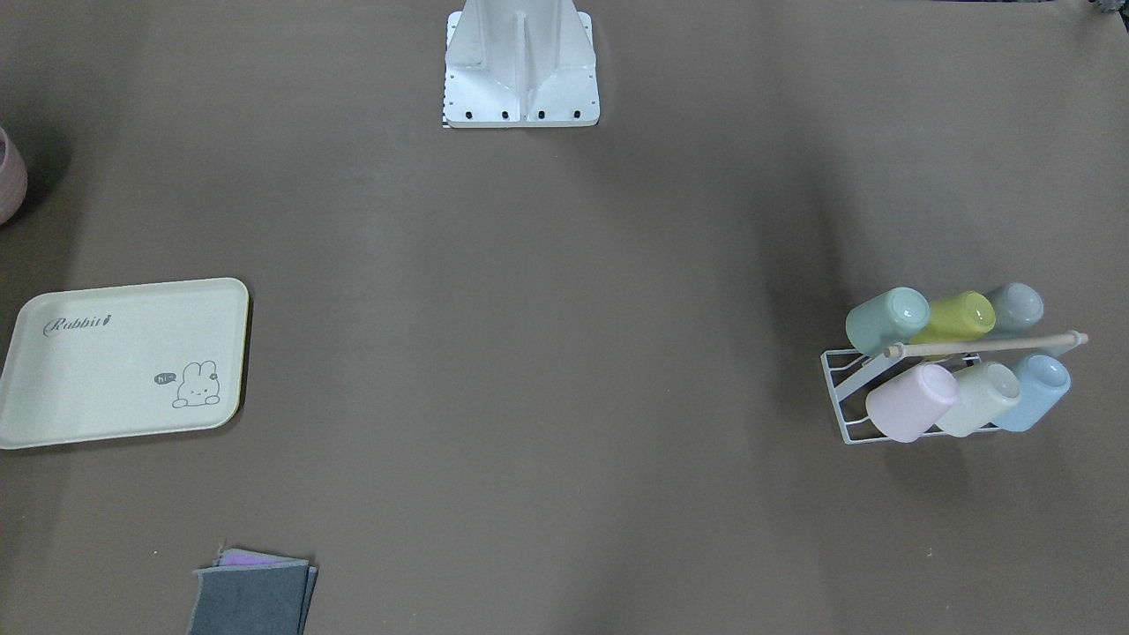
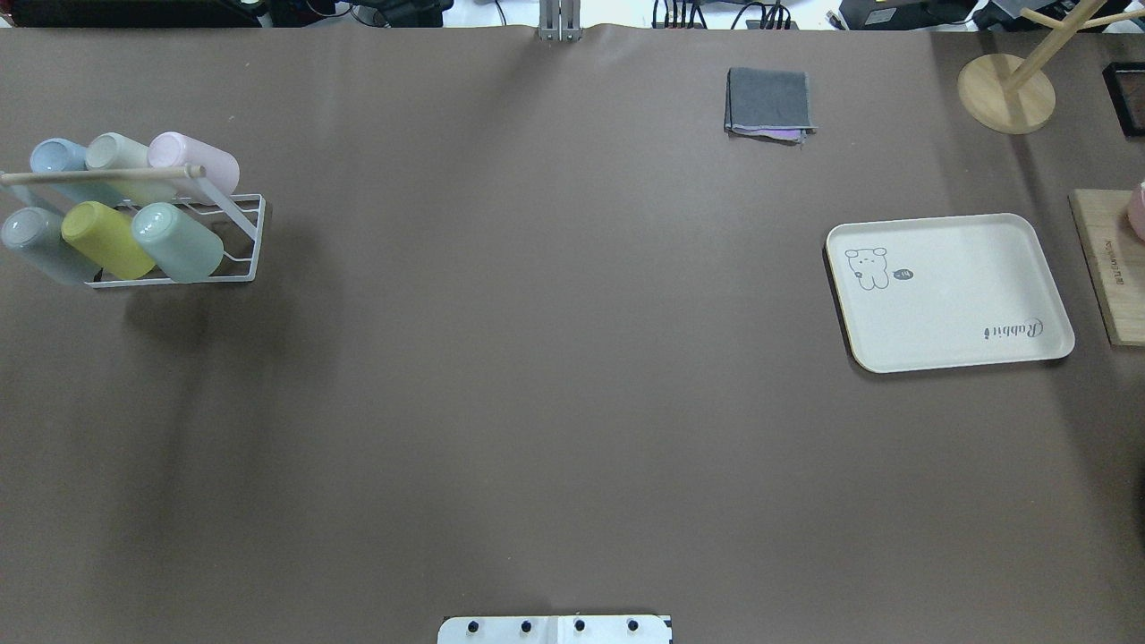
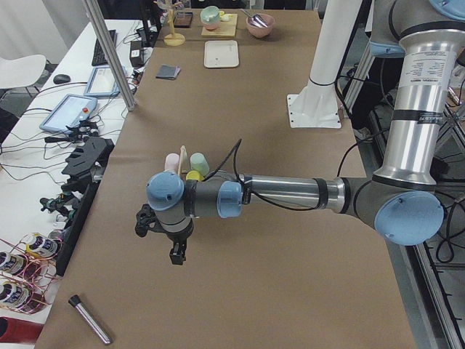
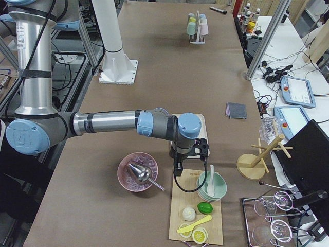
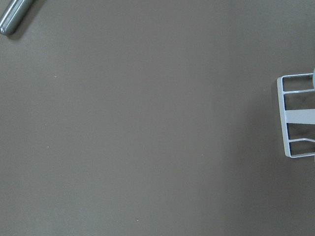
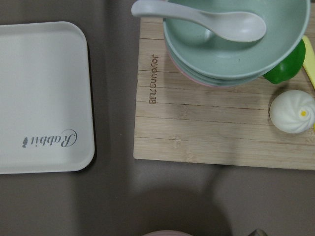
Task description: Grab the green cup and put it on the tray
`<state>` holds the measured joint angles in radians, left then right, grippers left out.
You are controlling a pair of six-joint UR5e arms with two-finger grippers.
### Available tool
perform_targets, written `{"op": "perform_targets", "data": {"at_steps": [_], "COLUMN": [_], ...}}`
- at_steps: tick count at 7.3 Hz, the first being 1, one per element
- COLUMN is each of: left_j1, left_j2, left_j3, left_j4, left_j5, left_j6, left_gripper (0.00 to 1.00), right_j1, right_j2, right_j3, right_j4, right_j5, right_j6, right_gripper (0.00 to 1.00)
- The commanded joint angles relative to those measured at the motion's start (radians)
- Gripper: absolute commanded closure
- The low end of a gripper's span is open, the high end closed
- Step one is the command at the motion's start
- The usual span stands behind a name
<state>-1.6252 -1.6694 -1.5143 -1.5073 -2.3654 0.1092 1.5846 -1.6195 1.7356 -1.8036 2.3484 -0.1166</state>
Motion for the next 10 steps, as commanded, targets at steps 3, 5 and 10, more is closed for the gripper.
{"op": "perform_targets", "data": {"at_steps": [3,5,10], "left_j1": [0.001,0.002,0.002], "left_j2": [0.010,0.008,0.029], "left_j3": [0.003,0.006,-0.184], "left_j4": [-0.001,-0.001,0.006], "left_j5": [-0.008,-0.006,0.003], "left_j6": [0.004,0.001,0.000], "left_gripper": [0.02,0.02,0.02], "right_j1": [-0.044,-0.104,-0.253], "right_j2": [0.012,0.050,0.082], "right_j3": [0.005,0.007,-0.128], "right_j4": [0.006,0.004,0.271], "right_j5": [0.000,0.002,-0.006], "right_j6": [0.113,0.223,0.472], "right_gripper": [0.00,0.00,0.01]}}
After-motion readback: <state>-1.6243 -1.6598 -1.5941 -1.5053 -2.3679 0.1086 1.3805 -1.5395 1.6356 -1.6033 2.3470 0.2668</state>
